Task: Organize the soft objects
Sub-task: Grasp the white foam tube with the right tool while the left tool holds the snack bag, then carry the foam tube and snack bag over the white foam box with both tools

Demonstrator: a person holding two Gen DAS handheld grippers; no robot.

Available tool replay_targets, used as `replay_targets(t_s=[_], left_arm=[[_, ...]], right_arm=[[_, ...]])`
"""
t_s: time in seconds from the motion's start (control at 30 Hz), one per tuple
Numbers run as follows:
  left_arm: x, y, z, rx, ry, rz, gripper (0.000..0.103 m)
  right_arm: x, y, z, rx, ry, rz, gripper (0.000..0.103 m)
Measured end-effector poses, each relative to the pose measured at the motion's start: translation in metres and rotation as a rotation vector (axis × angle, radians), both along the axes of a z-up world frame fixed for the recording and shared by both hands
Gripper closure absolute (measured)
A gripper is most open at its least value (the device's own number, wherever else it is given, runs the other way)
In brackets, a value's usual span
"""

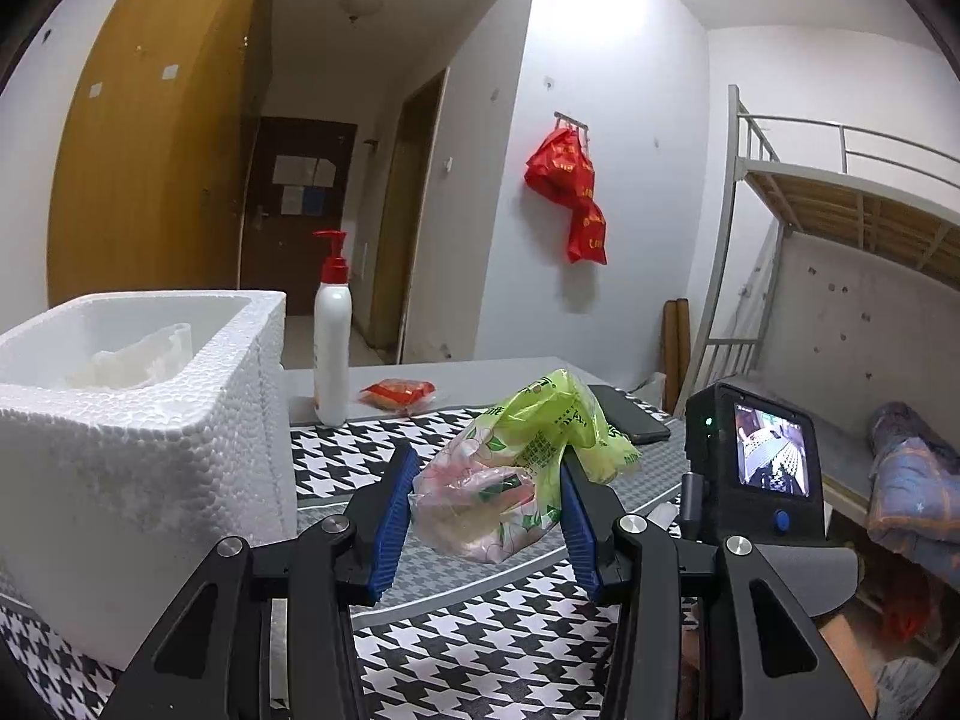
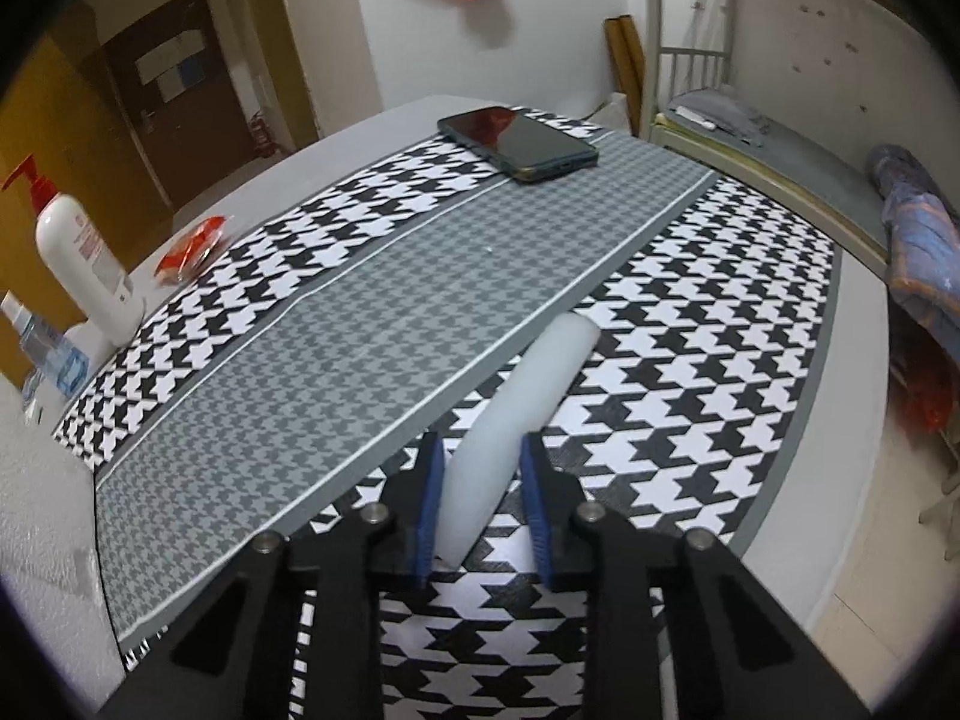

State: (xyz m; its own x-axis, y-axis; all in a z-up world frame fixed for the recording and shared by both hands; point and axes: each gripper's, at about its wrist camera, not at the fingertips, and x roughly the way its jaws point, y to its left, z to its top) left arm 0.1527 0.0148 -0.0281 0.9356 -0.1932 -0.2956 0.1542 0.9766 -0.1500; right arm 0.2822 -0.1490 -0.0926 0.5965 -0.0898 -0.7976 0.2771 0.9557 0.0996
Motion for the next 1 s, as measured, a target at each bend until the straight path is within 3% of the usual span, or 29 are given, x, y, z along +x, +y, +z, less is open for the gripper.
replay_targets(t_s=[0.47, 0.9, 0.93, 1.0], left_arm=[[0.005, -0.008, 0.001, 0.023, 0.005, 0.003, 0.056], [-0.003, -0.013, 0.005, 0.050, -0.008, 0.008, 0.056], [-0.003, -0.014, 0.005, 0.052, -0.008, 0.010, 0.056], [-0.005, -0.014, 0.007, 0.055, -0.011, 0.016, 0.056]], right_arm=[[-0.026, -0.003, 0.012, -0.003, -0.043, 0.136, 0.083], [-0.046, -0.014, 0.031, 0.016, -0.108, 0.151, 0.083], [-0.048, -0.015, 0.034, 0.016, -0.116, 0.154, 0.089], [-0.050, -0.015, 0.038, 0.021, -0.127, 0.163, 0.090]])
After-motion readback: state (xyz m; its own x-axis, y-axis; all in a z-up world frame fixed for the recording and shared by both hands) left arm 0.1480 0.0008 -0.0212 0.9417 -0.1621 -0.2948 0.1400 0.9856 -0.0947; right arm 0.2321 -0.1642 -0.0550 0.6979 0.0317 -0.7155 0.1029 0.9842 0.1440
